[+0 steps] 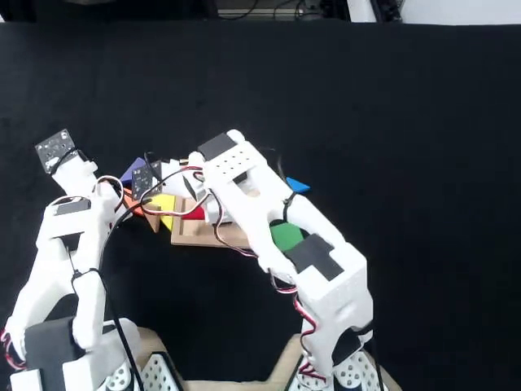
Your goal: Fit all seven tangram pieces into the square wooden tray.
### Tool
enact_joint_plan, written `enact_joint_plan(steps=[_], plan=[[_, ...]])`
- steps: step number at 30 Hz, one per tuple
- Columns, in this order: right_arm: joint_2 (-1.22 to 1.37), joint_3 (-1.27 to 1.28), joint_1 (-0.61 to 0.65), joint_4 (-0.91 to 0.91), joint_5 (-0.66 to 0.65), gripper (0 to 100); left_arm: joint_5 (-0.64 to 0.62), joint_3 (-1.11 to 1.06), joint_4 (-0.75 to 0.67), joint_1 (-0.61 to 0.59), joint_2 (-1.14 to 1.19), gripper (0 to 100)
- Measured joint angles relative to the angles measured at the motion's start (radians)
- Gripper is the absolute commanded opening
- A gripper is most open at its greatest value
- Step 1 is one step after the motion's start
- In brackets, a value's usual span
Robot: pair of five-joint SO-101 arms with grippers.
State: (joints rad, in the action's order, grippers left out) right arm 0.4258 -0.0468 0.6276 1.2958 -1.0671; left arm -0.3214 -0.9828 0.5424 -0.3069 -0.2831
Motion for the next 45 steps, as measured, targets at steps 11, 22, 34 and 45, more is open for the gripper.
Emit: enact_joint_plan(steps=[11,22,34,45], plan=[[0.000,0.000,0.038,0.023,0.089,38.0,0.000,0.000,-0.003,0.000,0.000,3],[0.000,0.000,0.041,0.023,0.115,35.7,0.000,0.000,-0.009,0.000,0.000,3],[0.028,-0.178,-0.114,-0.002,0.226,1.7,0.000,0.000,-0.009,0.000,0.000,3],[0.229,-0.292,-0.114,-0.110,0.400,1.1,0.000,0.000,-0.009,0.000,0.000,3]])
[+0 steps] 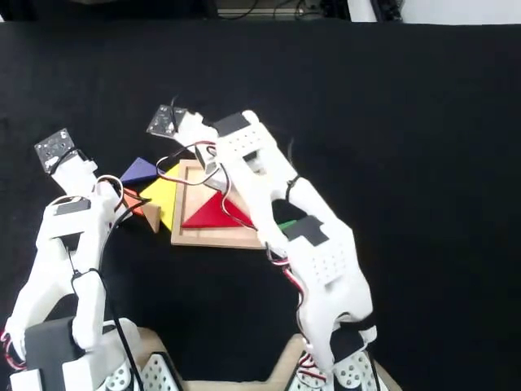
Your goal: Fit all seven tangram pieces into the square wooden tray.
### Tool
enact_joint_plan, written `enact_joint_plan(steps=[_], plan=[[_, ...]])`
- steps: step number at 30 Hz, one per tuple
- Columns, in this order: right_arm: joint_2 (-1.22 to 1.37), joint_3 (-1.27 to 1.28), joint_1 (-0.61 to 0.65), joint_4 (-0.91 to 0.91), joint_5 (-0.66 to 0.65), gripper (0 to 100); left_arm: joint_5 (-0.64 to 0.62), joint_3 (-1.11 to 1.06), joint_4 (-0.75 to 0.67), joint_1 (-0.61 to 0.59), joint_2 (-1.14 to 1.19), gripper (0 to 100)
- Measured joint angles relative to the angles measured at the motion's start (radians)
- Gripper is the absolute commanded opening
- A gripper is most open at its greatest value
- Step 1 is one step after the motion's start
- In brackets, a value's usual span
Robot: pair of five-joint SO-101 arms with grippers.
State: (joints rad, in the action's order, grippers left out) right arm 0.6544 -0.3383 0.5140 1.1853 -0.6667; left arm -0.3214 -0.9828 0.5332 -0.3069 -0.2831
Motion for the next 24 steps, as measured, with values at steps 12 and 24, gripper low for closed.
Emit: enact_joint_plan(steps=[12,24], plan=[[0.026,-0.034,0.000,0.129,0.014,1.1,0.000,0.000,0.000,0.000,0.000,3],[0.026,-0.038,0.035,0.215,0.014,1.1,0.000,0.000,0.000,0.000,0.000,3]])
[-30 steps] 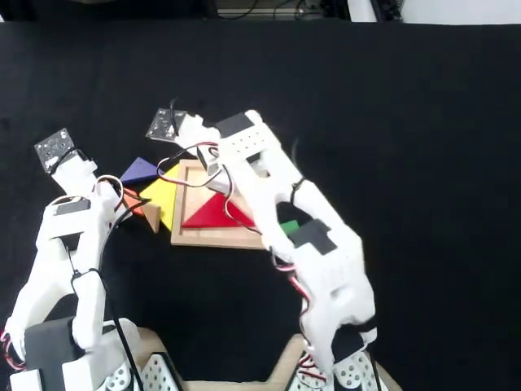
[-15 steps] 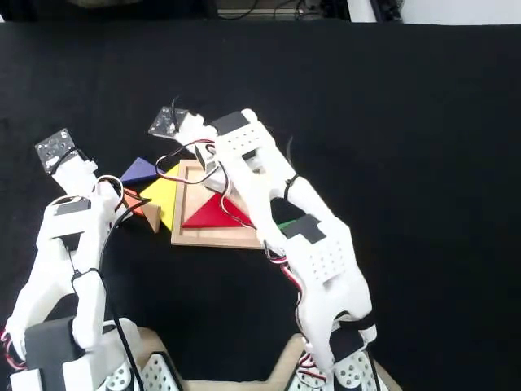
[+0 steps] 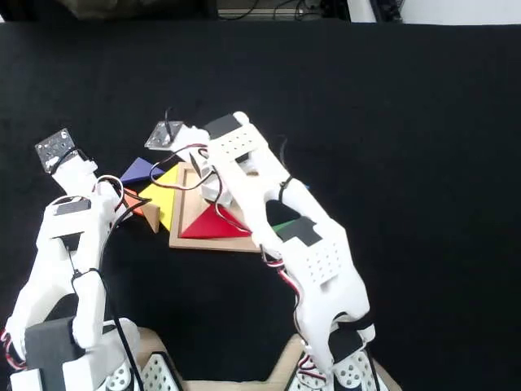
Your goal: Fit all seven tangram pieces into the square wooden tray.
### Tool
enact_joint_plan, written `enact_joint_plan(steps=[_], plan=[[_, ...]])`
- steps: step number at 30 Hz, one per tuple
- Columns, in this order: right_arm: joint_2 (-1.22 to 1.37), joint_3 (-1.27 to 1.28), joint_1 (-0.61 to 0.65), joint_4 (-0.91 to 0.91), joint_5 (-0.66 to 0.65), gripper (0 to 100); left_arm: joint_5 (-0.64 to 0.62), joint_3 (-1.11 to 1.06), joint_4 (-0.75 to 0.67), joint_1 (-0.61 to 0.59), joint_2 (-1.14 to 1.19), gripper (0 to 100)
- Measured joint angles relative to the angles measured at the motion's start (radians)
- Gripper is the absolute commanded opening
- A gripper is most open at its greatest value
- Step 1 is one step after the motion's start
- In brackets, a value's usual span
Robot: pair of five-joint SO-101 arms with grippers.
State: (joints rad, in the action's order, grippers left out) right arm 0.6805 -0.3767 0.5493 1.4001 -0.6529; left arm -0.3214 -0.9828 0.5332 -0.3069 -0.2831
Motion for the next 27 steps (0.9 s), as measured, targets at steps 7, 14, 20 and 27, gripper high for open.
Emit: enact_joint_plan(steps=[7,14,20,27], plan=[[0.000,-0.098,-0.035,0.015,0.012,1.1,0.000,0.000,0.000,0.000,0.000,3],[0.017,-0.112,-0.017,-0.057,0.069,1.1,0.000,0.000,0.000,0.000,0.000,3],[0.066,-0.121,0.005,-0.074,0.068,1.1,0.000,0.000,0.000,0.000,0.000,3],[0.072,-0.121,0.005,-0.008,0.068,1.1,0.000,0.000,0.000,0.000,0.000,3]])
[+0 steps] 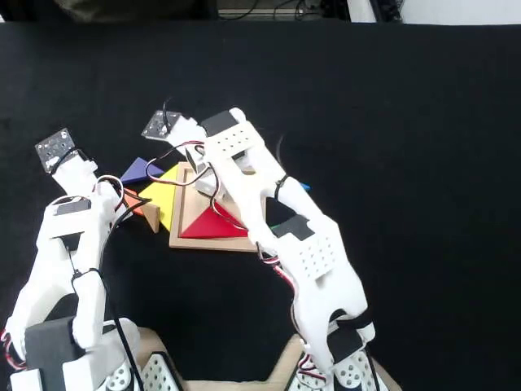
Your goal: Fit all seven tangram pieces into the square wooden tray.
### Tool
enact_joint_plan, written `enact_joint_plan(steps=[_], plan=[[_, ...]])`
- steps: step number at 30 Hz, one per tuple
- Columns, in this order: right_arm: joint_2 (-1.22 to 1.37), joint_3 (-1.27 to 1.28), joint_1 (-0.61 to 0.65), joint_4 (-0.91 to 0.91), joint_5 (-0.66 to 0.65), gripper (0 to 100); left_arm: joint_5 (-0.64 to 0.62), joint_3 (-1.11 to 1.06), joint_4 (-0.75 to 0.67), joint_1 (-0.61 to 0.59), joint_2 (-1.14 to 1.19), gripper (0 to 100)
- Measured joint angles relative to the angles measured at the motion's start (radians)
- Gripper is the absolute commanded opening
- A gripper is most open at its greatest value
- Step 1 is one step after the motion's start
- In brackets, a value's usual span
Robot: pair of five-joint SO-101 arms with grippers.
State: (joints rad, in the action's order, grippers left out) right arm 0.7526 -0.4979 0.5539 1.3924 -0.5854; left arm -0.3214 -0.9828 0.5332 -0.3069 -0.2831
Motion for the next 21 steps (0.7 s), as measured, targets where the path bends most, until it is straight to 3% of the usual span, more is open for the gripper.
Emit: enact_joint_plan(steps=[12,21], plan=[[0.000,-0.003,-0.002,0.109,0.000,1.1,0.000,0.000,0.000,0.000,0.000,3],[0.002,-0.204,-0.003,0.175,0.008,1.1,0.000,0.000,0.000,0.000,0.000,3]])
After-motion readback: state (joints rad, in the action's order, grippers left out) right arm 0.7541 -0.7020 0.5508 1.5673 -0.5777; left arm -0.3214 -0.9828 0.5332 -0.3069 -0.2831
